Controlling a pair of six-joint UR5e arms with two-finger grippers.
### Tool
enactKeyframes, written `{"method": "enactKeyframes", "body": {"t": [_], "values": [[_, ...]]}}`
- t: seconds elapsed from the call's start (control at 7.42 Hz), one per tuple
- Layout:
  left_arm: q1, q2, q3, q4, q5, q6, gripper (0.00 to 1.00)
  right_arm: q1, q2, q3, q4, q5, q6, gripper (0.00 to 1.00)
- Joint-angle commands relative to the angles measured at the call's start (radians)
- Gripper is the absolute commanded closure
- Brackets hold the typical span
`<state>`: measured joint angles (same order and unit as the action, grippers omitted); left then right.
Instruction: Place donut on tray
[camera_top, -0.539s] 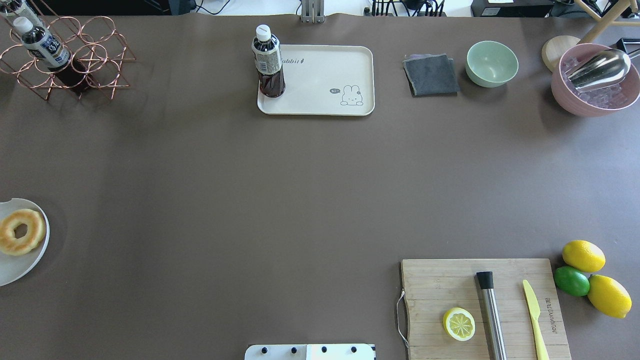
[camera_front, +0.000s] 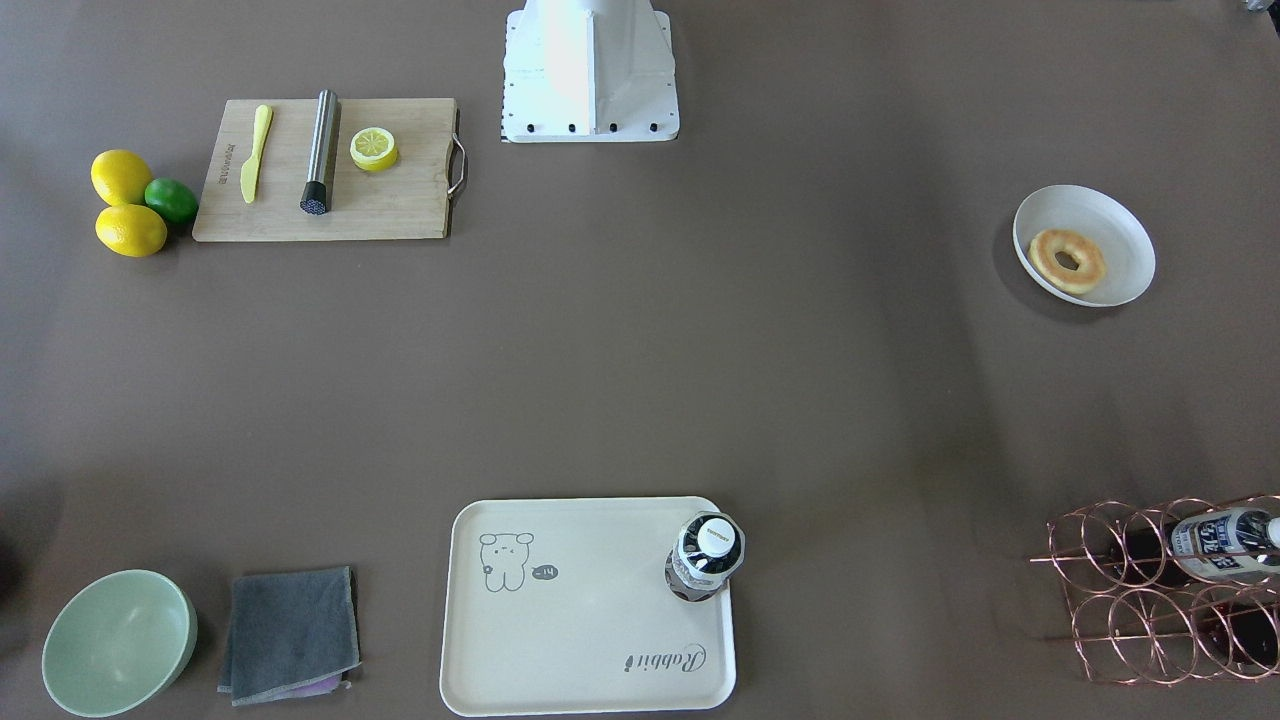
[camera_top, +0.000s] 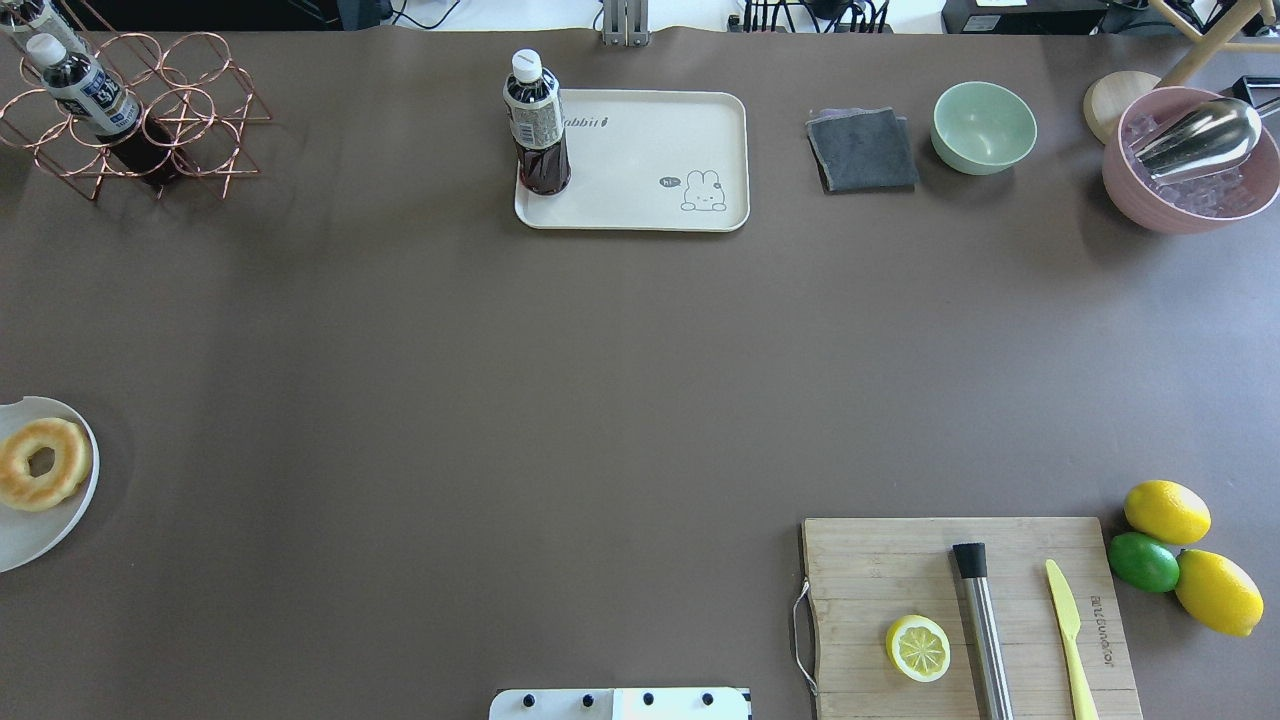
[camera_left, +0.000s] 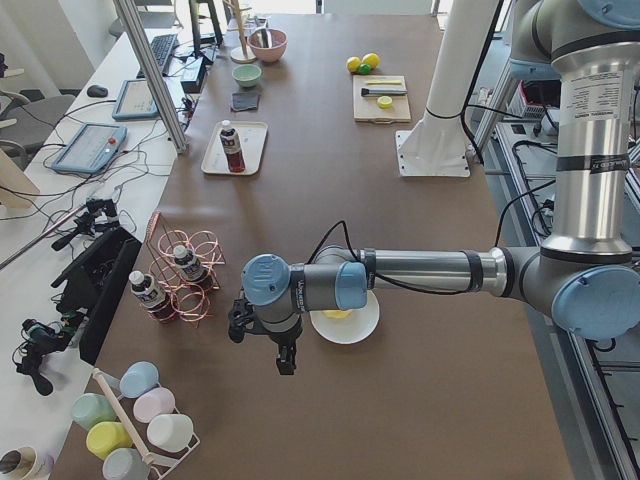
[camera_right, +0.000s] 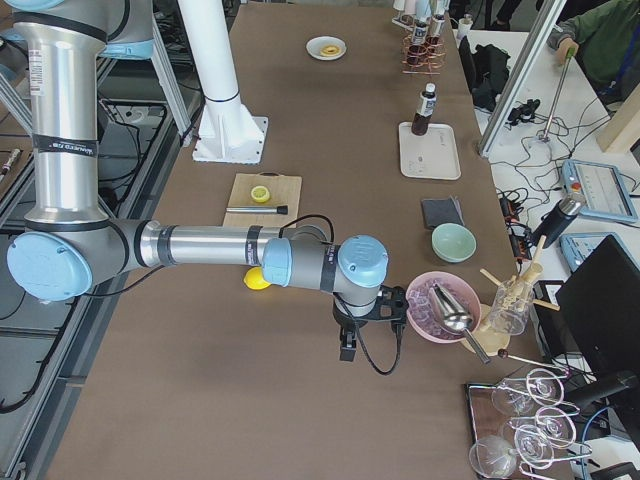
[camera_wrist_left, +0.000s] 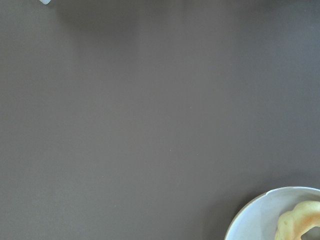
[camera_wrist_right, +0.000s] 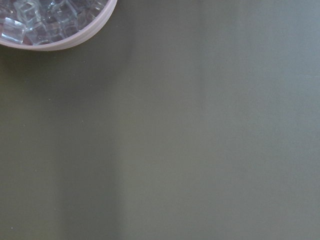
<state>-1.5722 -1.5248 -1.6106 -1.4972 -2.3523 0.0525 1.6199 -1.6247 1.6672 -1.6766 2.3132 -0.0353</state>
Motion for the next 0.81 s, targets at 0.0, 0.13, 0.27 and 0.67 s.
{"method": "enactKeyframes", "body": {"t": [0.0, 0.13, 0.27, 0.67], "values": [[-0.005, 0.0, -0.012, 0.0, 0.001, -0.002, 0.0, 0.0, -0.003, 0.008, 0.0, 0.0, -0.002, 0.0], [-0.014, 0.002, -0.034, -0.005, -0.008, -0.002, 0.0, 0.0, -0.003, 0.006, 0.0, -0.001, 0.0, 0.0], [-0.015, -0.014, -0.038, -0.024, -0.001, -0.005, 0.0, 0.0, -0.004, 0.006, 0.0, -0.001, 0.0, 0.0], [-0.031, 0.064, -0.057, -0.093, -0.01, 0.004, 0.0, 0.0, -0.006, 0.005, -0.002, -0.001, 0.005, 0.0]]}}
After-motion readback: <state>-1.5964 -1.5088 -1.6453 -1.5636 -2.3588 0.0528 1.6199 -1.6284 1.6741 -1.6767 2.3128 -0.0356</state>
